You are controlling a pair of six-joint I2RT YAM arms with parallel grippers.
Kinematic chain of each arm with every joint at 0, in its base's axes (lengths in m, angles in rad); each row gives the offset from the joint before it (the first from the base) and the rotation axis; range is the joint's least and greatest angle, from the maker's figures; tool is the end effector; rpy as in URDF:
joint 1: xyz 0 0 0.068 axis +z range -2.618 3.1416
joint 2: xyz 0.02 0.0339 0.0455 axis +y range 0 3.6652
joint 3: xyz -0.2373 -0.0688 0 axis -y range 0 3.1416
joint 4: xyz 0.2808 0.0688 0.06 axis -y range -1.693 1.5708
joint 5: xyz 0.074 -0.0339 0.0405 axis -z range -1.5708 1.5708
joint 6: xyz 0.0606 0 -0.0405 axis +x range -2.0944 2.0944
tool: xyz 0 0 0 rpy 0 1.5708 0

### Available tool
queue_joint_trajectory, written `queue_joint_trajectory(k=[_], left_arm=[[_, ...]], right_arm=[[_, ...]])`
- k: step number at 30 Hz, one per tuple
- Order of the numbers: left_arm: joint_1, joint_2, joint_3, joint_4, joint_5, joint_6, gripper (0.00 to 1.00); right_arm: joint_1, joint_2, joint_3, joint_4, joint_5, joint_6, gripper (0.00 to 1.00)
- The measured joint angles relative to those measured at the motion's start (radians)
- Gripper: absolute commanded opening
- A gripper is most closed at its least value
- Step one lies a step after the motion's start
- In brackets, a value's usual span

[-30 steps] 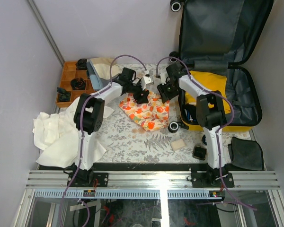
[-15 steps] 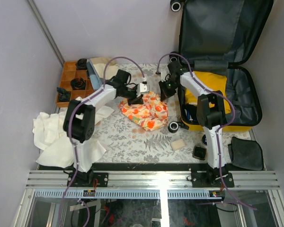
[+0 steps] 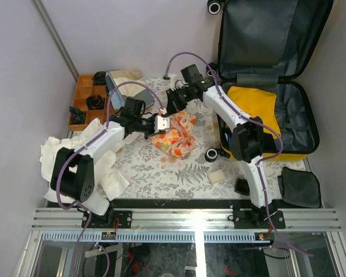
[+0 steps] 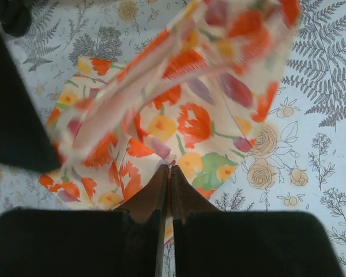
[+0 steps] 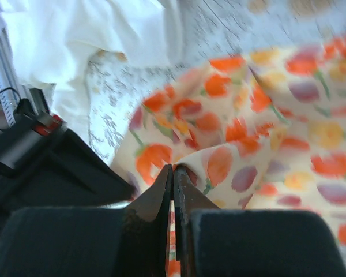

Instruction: Pack the luggage

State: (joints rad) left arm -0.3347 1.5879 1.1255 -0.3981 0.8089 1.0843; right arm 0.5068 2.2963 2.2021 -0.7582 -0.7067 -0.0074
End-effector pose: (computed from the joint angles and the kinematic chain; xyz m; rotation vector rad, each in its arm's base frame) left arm 0.3423 -0.1655 0.1914 1.6581 1.4076 -0.5640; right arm 0.4545 0.2973 0.2340 -0.9335 2.2408 1.0824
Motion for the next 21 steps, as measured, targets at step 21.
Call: queue_joint_trajectory(k=[21], left_arm=[[0.066, -0.183, -0.134, -0.031, -0.047, 0.18, 0.08]], right_arm=[[0.071, 0.129, -0.019, 0.298, -0.067, 0.003, 0.0]])
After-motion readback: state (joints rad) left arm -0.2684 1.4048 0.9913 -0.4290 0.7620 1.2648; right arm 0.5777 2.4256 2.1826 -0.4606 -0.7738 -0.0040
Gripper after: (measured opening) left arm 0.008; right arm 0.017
